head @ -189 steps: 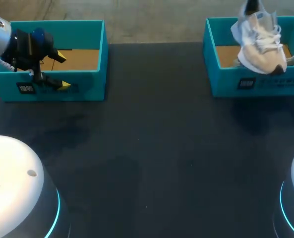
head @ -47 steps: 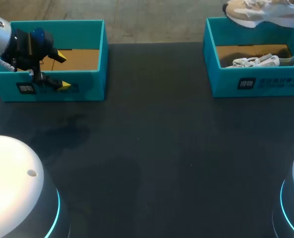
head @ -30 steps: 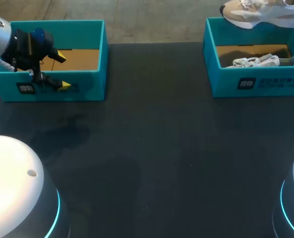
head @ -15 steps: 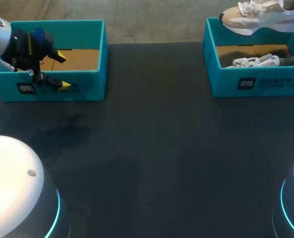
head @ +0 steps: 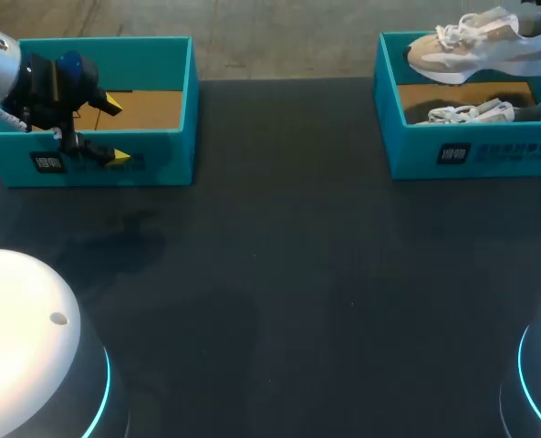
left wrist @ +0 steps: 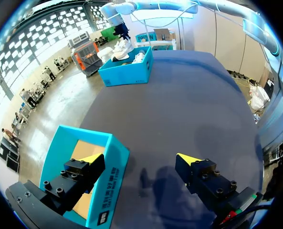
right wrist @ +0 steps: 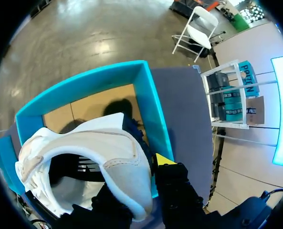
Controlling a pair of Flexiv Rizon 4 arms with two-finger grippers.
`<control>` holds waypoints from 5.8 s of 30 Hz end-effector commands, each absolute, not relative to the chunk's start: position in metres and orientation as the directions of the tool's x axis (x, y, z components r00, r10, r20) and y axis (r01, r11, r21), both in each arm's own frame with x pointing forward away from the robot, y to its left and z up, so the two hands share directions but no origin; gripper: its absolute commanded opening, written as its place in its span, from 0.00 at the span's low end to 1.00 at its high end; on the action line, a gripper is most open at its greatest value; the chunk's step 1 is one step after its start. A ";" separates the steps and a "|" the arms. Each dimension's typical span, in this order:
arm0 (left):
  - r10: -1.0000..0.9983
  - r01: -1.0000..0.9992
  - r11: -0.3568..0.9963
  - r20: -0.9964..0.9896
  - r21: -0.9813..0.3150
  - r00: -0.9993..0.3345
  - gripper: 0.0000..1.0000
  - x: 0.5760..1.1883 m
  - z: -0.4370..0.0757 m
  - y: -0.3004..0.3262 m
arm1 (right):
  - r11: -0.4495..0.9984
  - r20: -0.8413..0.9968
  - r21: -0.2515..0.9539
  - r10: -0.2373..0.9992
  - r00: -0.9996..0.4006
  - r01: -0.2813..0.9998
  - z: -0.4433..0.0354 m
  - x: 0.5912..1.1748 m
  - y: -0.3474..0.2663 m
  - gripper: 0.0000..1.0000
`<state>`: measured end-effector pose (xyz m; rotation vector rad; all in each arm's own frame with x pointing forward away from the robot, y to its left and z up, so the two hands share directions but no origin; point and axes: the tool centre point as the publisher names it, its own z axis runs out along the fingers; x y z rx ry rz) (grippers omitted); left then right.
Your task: Take the shoe out of the shoebox, open the shoe tongue, remove and reinsert the insole, then place the shoe into the shoebox
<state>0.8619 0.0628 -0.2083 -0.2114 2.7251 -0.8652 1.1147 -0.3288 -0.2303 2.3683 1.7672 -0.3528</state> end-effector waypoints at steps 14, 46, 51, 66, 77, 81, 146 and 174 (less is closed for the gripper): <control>-0.218 -0.056 0.812 -0.214 -0.581 -0.952 1.00 0.862 -0.208 0.063 | -0.275 -0.311 -0.022 0.916 0.255 0.961 -0.248 1.104 -0.319 0.00; -0.218 -0.056 0.812 -0.214 -0.581 -0.952 1.00 0.862 -0.208 0.063 | -0.332 -0.333 -0.007 0.891 0.310 0.943 -0.269 1.101 -0.329 0.00; -0.218 -0.056 0.812 -0.214 -0.581 -0.952 1.00 0.862 -0.208 0.063 | -0.330 -0.334 0.003 0.889 0.312 0.944 -0.268 1.108 -0.329 0.00; -0.218 -0.056 0.812 -0.214 -0.581 -0.952 1.00 0.862 -0.208 0.063 | -0.322 -0.328 0.028 0.891 0.313 0.946 -0.272 1.130 -0.331 0.00; -0.218 -0.056 0.812 -0.214 -0.581 -0.952 1.00 0.862 -0.208 0.063 | -0.322 -0.318 0.048 0.892 0.320 0.945 -0.284 1.140 -0.332 0.00; -0.218 -0.056 0.812 -0.214 -0.581 -0.952 1.00 0.862 -0.208 0.063 | -0.322 -0.309 0.056 0.895 0.323 0.945 -0.288 1.143 -0.334 0.00; -0.218 -0.056 0.812 -0.214 -0.581 -0.952 1.00 0.862 -0.208 0.063 | -0.290 -0.304 0.070 0.905 0.297 0.954 -0.364 1.155 -0.342 0.00; -0.218 -0.056 0.812 -0.214 -0.581 -0.952 1.00 0.862 -0.208 0.063 | -0.304 -0.293 0.092 0.902 0.318 0.948 -0.349 1.156 -0.338 0.44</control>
